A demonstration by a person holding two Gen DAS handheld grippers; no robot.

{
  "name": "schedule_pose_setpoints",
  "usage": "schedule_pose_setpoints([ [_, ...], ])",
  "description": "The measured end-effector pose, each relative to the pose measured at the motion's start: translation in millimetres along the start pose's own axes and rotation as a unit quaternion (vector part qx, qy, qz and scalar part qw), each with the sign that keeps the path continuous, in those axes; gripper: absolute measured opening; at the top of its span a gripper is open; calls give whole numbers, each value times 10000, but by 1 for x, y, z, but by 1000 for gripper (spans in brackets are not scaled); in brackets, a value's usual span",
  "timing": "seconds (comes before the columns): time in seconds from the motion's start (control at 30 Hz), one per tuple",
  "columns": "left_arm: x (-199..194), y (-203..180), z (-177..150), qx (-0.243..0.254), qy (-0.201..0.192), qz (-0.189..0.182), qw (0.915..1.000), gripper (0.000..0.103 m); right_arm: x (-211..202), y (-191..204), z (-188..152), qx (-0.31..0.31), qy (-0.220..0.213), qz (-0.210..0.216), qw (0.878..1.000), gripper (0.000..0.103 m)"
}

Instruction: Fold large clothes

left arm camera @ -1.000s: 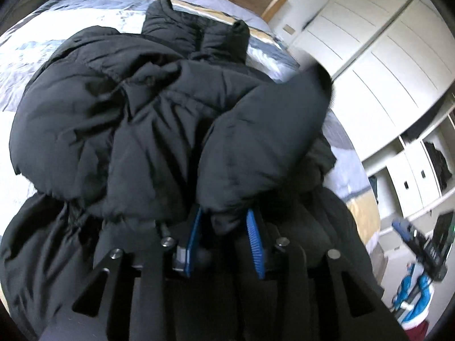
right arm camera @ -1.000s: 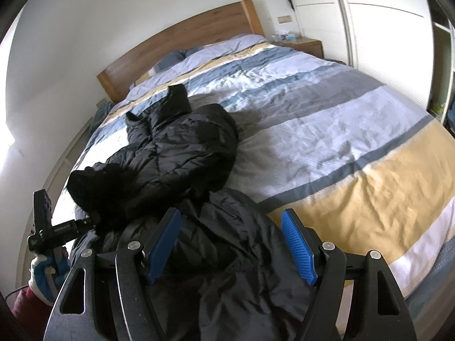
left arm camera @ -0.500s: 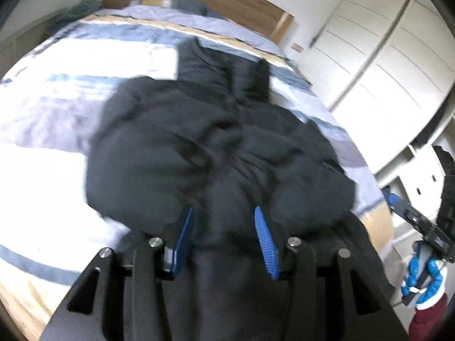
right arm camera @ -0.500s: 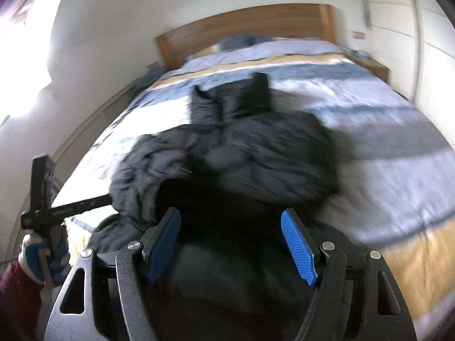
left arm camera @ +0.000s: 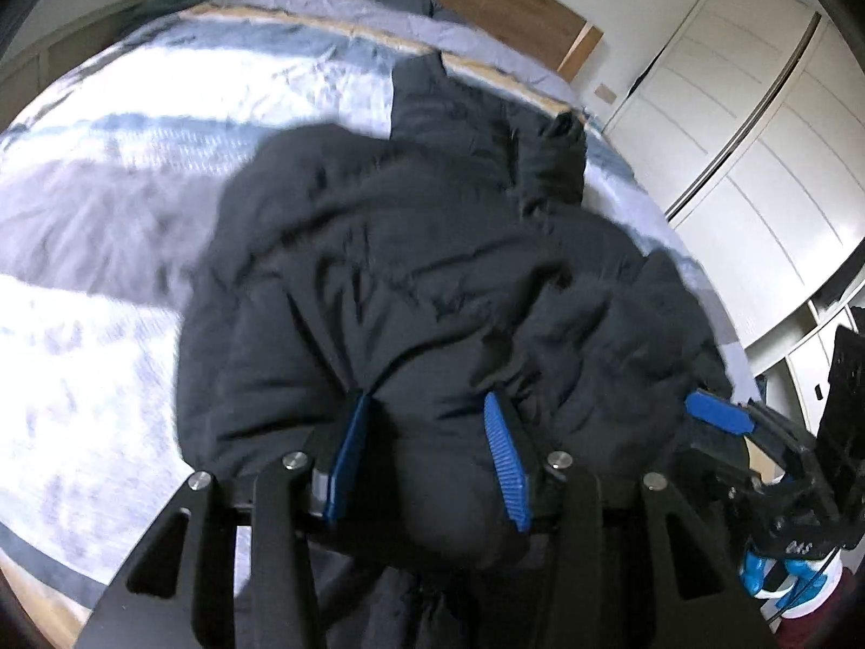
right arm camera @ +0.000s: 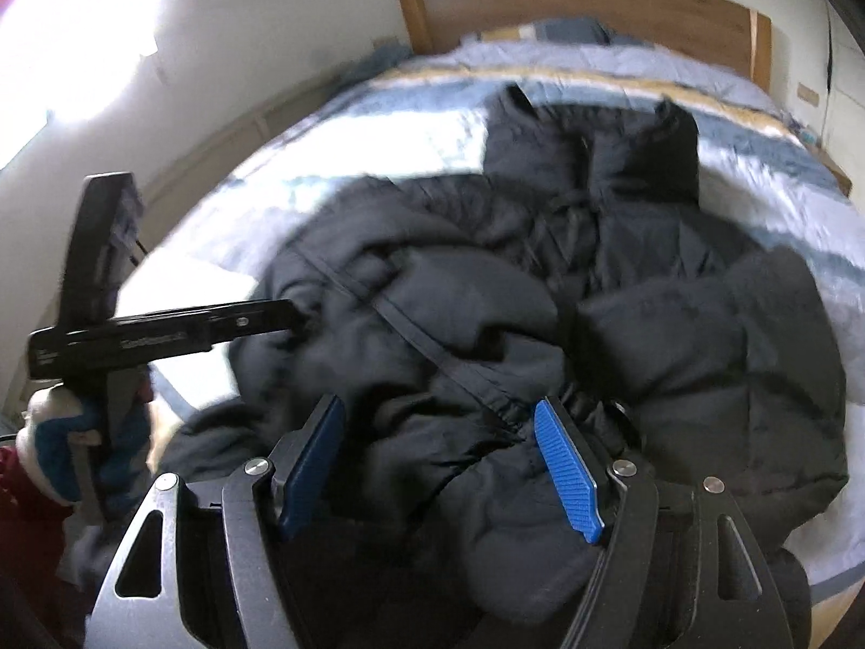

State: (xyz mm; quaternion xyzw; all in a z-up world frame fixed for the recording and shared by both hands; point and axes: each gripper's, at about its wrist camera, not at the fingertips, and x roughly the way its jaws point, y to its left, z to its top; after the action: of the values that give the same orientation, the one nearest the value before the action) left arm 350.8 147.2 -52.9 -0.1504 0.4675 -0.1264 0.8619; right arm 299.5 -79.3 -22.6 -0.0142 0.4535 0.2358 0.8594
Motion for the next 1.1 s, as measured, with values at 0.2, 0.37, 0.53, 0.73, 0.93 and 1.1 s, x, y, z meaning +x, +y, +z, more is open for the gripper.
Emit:
schedule_pose_setpoints([
  [0.2, 14, -7, -11, 42, 78, 204, 9998, 47, 21, -28, -23, 167, 327, -74, 9993, 69],
  [0.37, -4, -21, -16, 205, 153, 430, 9987, 47, 3, -33, -36, 250, 352, -257, 9987, 66],
  [0.53, -39, -32, -32, 143, 50, 419, 9990, 47, -20, -43, -51, 436, 390, -615, 9964, 66],
  [0.73, -79, -51, -59, 171, 44, 469, 9987, 57, -78, -49, -79, 624, 141, -792, 9948, 66],
  [0.93, -121, -63, -80, 236, -76, 592, 9979, 62, -140, -46, -99, 669, -228, -917, 9933, 67],
  [1.1, -163, -67, -84, 246, -400, 746, 9961, 62, -185, -44, -103, 664, -570, -1019, 9909, 67],
])
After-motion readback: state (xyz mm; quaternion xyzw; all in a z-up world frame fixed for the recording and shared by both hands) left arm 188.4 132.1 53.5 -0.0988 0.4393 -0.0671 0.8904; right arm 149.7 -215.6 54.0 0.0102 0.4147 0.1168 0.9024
